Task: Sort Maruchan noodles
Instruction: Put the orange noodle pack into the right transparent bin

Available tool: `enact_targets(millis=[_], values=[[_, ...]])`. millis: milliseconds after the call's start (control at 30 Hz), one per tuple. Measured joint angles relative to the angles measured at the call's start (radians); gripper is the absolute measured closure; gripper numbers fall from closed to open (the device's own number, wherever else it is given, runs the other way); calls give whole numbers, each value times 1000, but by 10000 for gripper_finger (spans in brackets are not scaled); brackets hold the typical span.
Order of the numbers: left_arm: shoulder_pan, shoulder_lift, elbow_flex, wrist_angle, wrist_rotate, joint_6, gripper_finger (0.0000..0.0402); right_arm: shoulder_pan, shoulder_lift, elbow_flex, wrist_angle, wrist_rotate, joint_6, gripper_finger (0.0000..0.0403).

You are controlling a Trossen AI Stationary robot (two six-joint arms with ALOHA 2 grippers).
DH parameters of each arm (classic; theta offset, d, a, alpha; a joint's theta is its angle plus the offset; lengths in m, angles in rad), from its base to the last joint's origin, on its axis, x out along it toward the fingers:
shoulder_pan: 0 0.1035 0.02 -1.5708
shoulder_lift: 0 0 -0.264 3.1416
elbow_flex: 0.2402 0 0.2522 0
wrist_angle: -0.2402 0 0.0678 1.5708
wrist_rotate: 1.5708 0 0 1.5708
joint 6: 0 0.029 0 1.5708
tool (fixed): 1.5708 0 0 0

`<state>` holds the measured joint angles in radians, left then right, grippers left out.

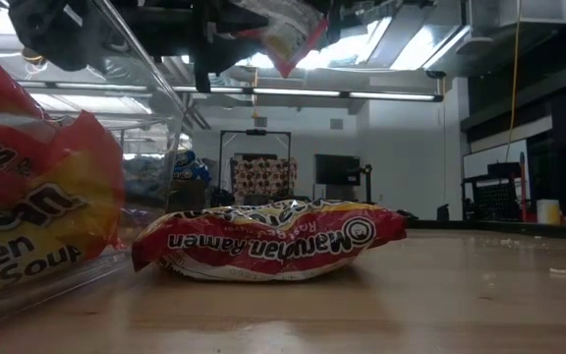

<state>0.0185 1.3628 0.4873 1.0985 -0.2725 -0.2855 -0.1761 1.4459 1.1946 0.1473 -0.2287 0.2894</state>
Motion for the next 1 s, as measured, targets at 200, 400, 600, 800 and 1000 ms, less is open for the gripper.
enact_targets(millis=[200,400,600,800,1000], values=[[3,0,0,25,-29,8,219,0,-3,14,9,-36,6,403],[3,0,0,64,11,8,219,0,-4,16,17,-37,12,403],[3,0,0,95,36,40,219,0,-4,16,28,-53,36,403],[2,0,0,113,2,123,219,10,-4,16,43,-92,79,403],[10,0,0,127,22,158,219,15,-4,16,44,-98,92,403]])
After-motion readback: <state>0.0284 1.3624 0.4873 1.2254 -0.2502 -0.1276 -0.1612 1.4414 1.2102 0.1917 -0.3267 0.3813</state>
